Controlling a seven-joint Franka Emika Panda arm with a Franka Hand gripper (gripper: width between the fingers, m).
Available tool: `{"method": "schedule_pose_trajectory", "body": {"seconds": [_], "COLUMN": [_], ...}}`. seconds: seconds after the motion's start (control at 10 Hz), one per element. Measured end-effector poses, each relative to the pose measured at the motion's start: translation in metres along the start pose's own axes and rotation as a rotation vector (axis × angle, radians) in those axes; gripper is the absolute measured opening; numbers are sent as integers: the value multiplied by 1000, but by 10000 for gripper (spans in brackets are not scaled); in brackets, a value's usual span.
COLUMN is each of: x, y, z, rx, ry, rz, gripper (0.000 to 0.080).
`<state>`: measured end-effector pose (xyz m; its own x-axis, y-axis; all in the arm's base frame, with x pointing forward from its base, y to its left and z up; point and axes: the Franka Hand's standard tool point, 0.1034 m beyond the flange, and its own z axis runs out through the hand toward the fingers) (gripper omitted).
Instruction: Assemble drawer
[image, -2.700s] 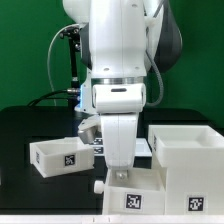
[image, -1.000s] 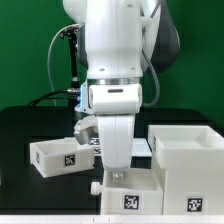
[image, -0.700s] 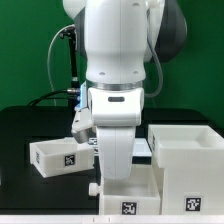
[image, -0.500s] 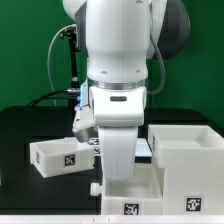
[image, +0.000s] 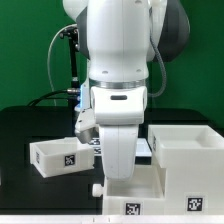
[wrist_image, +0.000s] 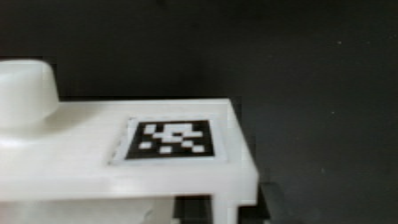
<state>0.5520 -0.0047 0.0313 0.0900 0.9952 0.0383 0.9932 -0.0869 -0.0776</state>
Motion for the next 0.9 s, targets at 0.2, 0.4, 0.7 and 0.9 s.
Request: {"method": "schedule_pose_trajectory", "body": {"seconds": [0.2,0.4,0.7,0.9], "x": [2,4,3,6], "y": [-2,2,1,1], "z": [5,8,9,8], "rx": [-29,-138,-181,-189], "ry": [6,26,34,30], "rz": [5,23,41,18], "gripper": [38,38,38,38]}}
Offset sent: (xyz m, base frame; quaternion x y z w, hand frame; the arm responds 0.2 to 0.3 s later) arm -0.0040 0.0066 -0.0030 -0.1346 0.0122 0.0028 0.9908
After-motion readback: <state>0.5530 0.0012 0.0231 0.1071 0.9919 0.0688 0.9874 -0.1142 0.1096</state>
